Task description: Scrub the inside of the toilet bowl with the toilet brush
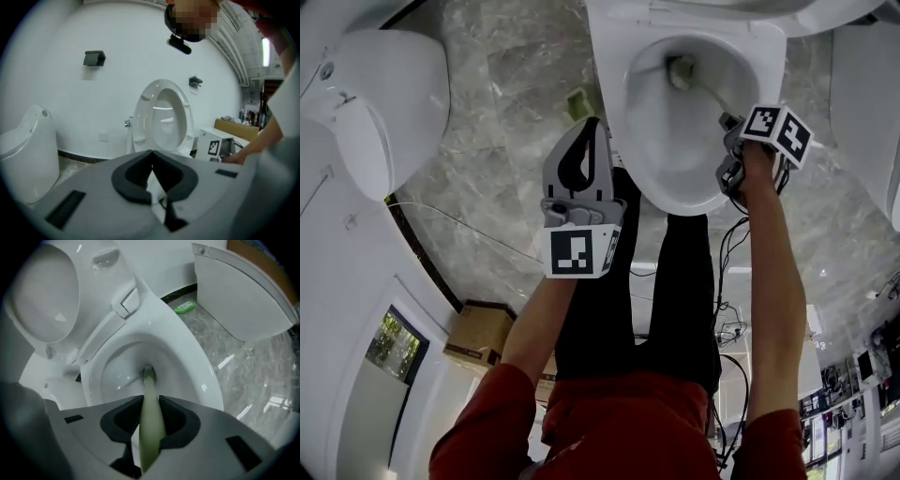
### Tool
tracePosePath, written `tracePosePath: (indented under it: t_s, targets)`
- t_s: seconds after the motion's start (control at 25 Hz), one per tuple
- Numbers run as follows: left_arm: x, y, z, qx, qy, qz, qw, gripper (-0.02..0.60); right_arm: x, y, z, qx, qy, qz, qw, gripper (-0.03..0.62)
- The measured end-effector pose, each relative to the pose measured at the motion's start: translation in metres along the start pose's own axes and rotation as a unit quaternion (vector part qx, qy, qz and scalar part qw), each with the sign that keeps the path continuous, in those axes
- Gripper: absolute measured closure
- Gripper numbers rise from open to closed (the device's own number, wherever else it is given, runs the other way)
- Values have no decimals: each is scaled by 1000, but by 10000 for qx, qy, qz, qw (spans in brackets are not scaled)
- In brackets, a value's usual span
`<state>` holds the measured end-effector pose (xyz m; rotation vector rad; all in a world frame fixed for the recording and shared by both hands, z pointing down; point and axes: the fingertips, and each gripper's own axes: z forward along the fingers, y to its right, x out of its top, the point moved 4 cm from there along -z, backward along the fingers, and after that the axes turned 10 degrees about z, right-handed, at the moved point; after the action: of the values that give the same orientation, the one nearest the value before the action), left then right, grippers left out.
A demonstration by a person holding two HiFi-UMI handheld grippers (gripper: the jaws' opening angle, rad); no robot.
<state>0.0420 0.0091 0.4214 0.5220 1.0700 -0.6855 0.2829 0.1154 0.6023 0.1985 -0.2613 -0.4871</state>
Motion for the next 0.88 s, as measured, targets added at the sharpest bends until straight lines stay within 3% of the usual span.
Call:
tracePosePath:
  t_s: [0.16,0.28,0.4,0.52,0.6,0.68,0.76,0.88]
  targets:
    - [6,-6,2,65,172,8,9998,581,-6,-2,-44,280,371,-198,9987,494]
    - [9,-1,5,-38,162,67,9998,581,-2,6,-76,489,634,-16,9968,494]
    - [10,6,8,-131,141,118,9997,581,5,7,-55,530,478,260,9971,493]
    - [14,14,9,-211,172,161,9995,581,12,4,-14,82,220,113,9997,493]
    - [15,19,7,-251,186,180,9993,581,15,-2,-9,-198,230,-372,9988,493]
    - [14,22,5,-270,159,156,9994,581,15,-15,-29,-362,459,-1237,9906,493]
    - [13,22,1,-250,113,84,9996,581,12,-30,-56,-456,768,-2143,9727,491]
    - [12,21,-2,-200,160,43,9997,581,10,-46,-72,-708,976,-3063,9443,491]
